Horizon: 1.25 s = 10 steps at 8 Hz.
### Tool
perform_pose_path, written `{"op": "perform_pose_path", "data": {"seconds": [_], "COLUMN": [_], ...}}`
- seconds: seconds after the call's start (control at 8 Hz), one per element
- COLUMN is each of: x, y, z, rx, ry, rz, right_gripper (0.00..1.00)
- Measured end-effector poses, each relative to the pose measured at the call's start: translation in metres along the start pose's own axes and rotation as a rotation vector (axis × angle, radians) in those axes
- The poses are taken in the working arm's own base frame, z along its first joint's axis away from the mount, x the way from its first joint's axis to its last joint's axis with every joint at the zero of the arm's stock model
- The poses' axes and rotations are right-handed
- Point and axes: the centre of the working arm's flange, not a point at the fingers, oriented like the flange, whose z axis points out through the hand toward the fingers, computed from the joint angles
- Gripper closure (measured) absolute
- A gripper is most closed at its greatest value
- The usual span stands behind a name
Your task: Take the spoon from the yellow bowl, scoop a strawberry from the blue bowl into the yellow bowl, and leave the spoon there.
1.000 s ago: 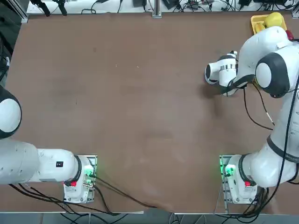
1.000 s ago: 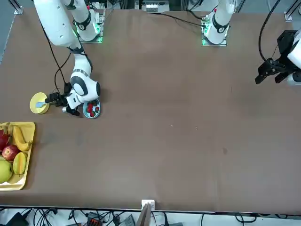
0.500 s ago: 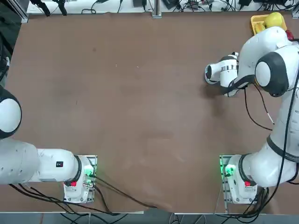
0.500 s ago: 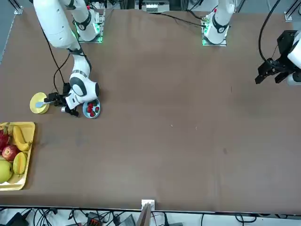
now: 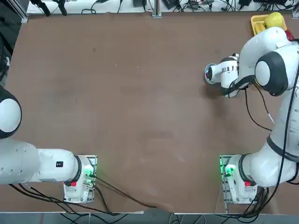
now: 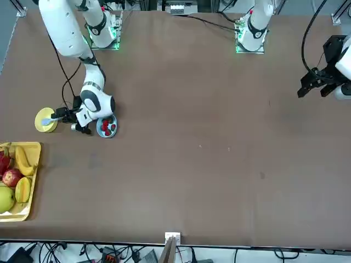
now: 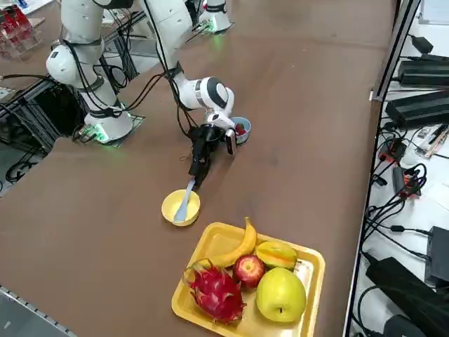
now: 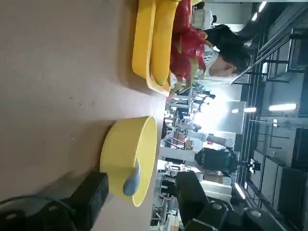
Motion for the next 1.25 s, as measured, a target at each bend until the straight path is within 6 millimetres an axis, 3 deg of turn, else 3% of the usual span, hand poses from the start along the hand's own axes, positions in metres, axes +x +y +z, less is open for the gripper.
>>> {"op": "perform_pose_path", "data": {"seconds": [0.38,1.25], "x": [-0.001,-0.003], "y": [0.000,0.000], "z": [0.012,0.016], "rx": [-0.007,-0.006], "ry": [-0.008,-0.015], "rz": [-0.002,-0.003], "right_gripper": [0.16,0.27]}}
